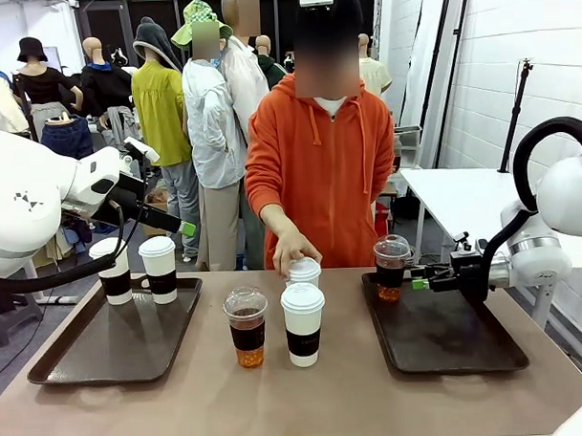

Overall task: Distribute the coffee onto the tray.
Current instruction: Pick up one iced Americano and place it on the right Handle tray, then pick up another iced Americano from the middle of the table and place it on the right Handle tray.

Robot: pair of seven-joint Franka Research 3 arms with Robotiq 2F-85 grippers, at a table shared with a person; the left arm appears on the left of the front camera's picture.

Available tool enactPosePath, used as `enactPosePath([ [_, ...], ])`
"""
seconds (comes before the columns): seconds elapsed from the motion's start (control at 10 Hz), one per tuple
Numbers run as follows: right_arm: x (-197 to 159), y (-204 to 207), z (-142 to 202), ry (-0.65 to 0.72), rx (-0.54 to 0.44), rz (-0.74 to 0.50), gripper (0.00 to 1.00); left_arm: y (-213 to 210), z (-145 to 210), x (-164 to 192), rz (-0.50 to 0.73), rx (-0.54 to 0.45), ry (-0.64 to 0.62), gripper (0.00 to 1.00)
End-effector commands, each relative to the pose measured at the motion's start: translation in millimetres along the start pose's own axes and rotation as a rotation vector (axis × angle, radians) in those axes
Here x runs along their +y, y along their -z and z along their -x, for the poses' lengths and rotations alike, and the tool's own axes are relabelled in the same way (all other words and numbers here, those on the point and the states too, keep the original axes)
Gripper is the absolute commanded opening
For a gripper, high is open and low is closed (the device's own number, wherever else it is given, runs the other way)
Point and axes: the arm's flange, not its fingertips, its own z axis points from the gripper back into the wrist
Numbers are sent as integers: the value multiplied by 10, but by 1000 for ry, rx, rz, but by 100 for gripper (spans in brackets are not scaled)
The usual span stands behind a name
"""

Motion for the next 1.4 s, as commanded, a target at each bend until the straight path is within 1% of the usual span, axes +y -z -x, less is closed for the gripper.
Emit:
enactPosePath([
  [0.0, -23, 7, 26, 2, 1, -1, 100, -3, 8, 10, 2, 2, -4, 100],
  [1.0, -13, 7, 31, 4, 1, -1, 100, -3, 8, 10, 2, 2, -4, 100],
  [1.3, 221, -145, 18, 14, 3, 4, 100, -3, 8, 10, 2, 2, -4, 100],
])
